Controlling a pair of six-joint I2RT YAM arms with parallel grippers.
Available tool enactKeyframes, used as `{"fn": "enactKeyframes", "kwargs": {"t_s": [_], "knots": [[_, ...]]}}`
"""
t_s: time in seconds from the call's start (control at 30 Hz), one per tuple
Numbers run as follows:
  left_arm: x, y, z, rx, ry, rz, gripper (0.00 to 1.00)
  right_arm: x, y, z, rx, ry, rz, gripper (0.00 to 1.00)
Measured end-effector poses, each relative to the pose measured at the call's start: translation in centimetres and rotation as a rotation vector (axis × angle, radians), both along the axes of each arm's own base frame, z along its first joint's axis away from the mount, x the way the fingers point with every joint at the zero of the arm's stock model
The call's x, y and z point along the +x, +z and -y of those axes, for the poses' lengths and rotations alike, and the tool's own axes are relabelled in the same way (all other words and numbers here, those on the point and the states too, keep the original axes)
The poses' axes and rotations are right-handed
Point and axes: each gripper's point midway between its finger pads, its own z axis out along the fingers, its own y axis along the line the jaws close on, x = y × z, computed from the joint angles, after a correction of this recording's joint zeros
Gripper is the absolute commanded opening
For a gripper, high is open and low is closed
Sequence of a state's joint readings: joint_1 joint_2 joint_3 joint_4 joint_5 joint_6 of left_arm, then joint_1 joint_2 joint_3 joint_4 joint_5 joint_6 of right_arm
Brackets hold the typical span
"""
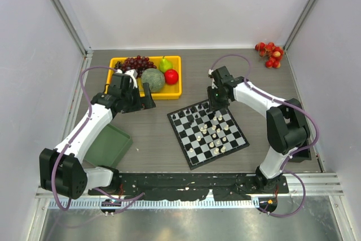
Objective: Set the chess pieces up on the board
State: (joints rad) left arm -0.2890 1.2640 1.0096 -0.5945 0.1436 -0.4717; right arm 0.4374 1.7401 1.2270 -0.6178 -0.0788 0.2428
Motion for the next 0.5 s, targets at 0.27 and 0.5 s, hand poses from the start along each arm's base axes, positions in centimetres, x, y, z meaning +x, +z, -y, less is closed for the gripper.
{"fn": "enactKeyframes", "kwargs": {"t_s": [0.27, 0.5], "knots": [[0.0, 0.0, 0.0, 0.0, 0.0, 0.0, 0.99, 0.48, 0.41, 0.54, -0.022, -0.032, 0.029, 0.36], [0.0, 0.0, 0.0, 0.0, 0.0, 0.0, 0.99, 0.26, -0.16, 0.86, -0.036, -0.044, 0.017, 0.32]]}}
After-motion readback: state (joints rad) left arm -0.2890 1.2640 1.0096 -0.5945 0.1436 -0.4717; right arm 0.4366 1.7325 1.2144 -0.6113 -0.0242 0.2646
